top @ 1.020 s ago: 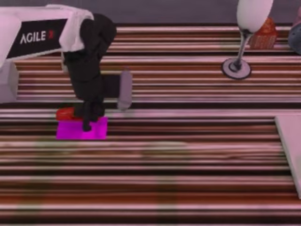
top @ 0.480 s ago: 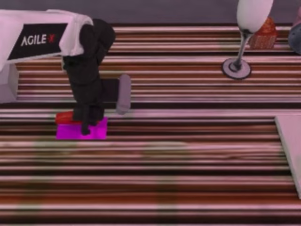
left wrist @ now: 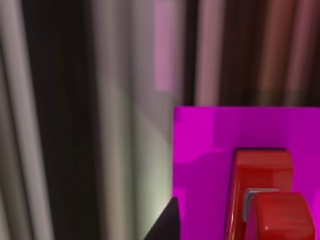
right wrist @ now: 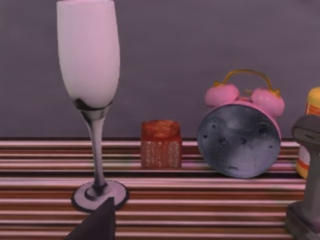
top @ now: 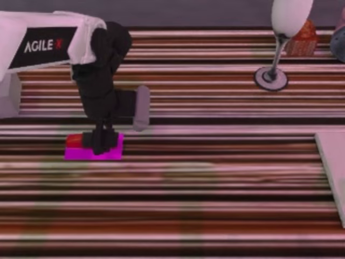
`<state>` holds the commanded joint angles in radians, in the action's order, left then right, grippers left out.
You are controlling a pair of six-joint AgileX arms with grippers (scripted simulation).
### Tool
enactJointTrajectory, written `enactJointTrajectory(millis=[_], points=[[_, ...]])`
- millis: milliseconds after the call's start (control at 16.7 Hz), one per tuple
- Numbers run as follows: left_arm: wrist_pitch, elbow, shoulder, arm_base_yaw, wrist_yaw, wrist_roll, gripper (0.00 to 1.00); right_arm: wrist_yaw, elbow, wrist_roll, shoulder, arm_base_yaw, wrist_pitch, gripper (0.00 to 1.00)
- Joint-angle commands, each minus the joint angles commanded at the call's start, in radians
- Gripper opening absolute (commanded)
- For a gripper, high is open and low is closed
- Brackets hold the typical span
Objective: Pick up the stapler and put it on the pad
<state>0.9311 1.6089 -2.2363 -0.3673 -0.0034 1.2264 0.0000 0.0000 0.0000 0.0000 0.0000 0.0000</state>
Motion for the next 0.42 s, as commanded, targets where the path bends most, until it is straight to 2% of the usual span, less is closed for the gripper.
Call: enactJointTrajectory(millis=[60,120,420], points=[[0.000,0.000,0.000,0.000,0.000,0.000,0.98,0.000,0.000,0.000,0.000,0.000,0.000,1.00],[0.000,0.000,0.000,0.000,0.000,0.000,1.00,0.000,0.000,0.000,0.000,0.000,0.000,1.00],[0.000,0.000,0.000,0.000,0.000,0.000,1.00,0.000,0.000,0.000,0.000,0.000,0.000,1.00]])
